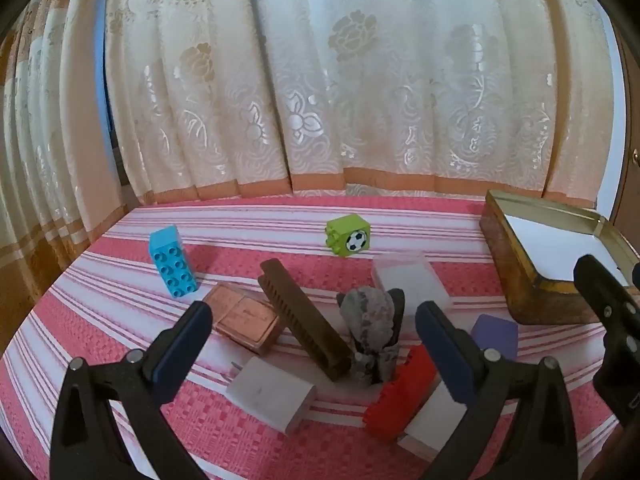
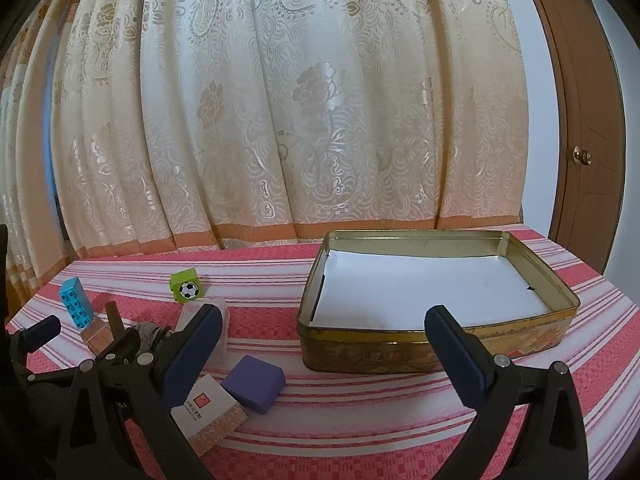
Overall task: Organize rigid objects
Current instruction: 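Move the left tool toward the red brick while the right tool approaches the white printed box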
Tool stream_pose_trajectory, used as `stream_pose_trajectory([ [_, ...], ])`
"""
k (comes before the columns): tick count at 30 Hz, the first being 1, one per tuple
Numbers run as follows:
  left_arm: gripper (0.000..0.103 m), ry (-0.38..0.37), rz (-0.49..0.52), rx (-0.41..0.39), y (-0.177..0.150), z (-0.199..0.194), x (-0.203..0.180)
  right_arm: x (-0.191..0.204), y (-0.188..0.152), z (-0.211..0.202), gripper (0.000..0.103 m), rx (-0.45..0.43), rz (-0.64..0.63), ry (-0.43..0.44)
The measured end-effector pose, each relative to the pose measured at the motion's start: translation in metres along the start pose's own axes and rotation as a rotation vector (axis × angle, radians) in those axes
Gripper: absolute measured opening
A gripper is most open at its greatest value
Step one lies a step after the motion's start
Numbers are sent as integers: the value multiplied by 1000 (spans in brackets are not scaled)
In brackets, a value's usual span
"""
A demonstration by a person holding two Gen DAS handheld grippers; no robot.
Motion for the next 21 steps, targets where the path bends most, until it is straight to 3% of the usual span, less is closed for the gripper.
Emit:
stream_pose_trajectory([
  [21, 103, 0, -12, -3, -3, 1, 2, 1, -3, 3, 102, 29, 4, 24],
])
Point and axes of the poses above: each gripper's, at about its wrist camera, not at the fingertips, and z roughly the way its jaws point, x to its left, y to its top, the point moved 5 cm from there along z, roughly the way its jaws point, and after that the axes turned 12 degrees about y, right-handed, at the moved point
